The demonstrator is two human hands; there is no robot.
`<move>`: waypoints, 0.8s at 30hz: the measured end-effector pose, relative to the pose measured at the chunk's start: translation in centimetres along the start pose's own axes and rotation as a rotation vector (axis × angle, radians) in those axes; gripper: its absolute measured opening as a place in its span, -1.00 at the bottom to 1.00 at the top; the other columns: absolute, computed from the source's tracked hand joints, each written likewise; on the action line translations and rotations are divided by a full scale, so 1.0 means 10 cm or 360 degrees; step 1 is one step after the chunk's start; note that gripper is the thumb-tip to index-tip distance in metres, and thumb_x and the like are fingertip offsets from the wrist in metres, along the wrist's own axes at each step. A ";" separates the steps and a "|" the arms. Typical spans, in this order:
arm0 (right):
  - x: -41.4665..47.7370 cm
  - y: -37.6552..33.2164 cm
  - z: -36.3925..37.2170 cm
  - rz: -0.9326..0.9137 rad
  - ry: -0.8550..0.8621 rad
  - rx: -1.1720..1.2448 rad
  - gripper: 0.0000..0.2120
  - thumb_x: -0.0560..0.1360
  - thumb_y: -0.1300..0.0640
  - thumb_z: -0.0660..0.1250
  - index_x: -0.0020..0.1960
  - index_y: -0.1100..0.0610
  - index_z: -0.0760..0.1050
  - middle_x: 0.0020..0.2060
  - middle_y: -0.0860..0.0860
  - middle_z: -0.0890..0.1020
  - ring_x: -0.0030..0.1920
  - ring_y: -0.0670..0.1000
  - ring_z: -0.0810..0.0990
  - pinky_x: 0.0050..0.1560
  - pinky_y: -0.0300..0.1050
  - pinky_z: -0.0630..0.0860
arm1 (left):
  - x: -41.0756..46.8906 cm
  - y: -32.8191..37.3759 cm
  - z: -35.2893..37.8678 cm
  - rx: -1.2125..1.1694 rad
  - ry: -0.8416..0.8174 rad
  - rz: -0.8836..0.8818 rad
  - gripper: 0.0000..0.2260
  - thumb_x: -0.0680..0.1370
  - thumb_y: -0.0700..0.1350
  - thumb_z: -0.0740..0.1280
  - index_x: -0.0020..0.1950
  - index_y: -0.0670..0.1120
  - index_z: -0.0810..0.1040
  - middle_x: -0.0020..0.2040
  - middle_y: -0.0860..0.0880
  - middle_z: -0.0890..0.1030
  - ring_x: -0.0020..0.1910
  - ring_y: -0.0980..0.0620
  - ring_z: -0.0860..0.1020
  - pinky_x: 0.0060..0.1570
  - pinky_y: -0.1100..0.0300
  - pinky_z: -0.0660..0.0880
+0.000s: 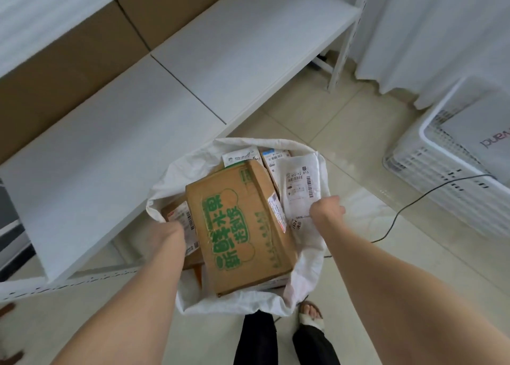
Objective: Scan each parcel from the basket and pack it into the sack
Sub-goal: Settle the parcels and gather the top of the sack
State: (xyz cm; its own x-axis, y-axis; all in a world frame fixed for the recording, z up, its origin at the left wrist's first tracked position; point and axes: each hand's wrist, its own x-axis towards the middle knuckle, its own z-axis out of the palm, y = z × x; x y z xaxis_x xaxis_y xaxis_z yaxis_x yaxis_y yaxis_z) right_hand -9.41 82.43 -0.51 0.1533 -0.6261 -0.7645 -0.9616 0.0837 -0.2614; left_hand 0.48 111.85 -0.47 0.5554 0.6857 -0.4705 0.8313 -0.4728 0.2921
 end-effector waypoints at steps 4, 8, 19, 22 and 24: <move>-0.03 0.06 0.06 -0.0184 -0.0049 0.0152 -0.77 0.53 0.28 0.21 0.15 0.28 0.51 0.07 0.24 0.61 0.10 0.25 0.59 -0.08 -0.01 0.46 | -0.07 -0.04 0.02 -0.0102 0.0046 0.0007 -0.73 0.58 -0.10 0.27 0.13 -0.29 0.54 -0.30 -0.13 0.44 -0.14 -0.17 0.49 -0.09 0.04 0.45; -0.39 -0.07 0.12 -0.0437 0.0004 0.0230 -0.96 0.55 0.17 0.19 -0.01 0.08 0.39 -0.11 0.05 0.50 -0.03 0.18 0.50 -0.07 -0.07 0.39 | -0.28 0.01 -0.17 -0.0198 0.0015 0.0116 -0.69 0.63 -0.06 0.20 0.21 -0.26 0.52 0.09 -0.24 0.59 -0.01 -0.19 0.55 -0.10 0.07 0.41; -1.11 -0.43 -0.49 -0.0710 0.0250 0.0144 -0.86 0.58 0.13 0.16 0.07 0.11 0.46 -0.08 0.05 0.51 -0.07 0.14 0.47 -0.10 -0.11 0.34 | -0.81 0.50 -0.88 -0.0495 -0.0099 0.0323 -0.71 0.60 0.00 0.24 0.15 -0.18 0.58 0.05 -0.16 0.62 -0.04 -0.17 0.58 -0.02 0.08 0.53; -1.25 -0.55 -0.58 -0.0713 0.0344 0.0246 -0.87 0.58 0.13 0.15 0.07 0.09 0.44 -0.12 0.04 0.50 -0.12 0.12 0.44 -0.14 -0.10 0.33 | -0.89 0.69 -0.96 -0.0628 -0.0123 0.0383 -0.72 0.60 -0.01 0.23 0.11 -0.18 0.59 -0.02 -0.14 0.61 -0.12 -0.12 0.53 -0.11 0.12 0.44; -1.31 -0.61 -0.59 -0.0709 0.0316 0.0199 -0.87 0.59 0.10 0.15 0.05 0.08 0.44 -0.12 0.04 0.51 -0.11 0.13 0.48 -0.14 -0.10 0.35 | -0.95 0.75 -0.90 -0.0595 -0.0178 0.0378 -0.71 0.61 -0.02 0.20 0.16 -0.19 0.55 0.01 -0.14 0.59 -0.12 -0.13 0.52 -0.09 0.11 0.45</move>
State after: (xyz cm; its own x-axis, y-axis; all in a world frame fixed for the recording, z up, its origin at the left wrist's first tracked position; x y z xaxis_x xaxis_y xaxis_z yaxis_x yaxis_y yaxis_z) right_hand -6.91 85.56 14.59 0.4850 -0.7565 -0.4388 -0.7761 -0.1410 -0.6147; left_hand 1.59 106.76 13.69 0.7429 0.5089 -0.4349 0.6434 -0.3634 0.6738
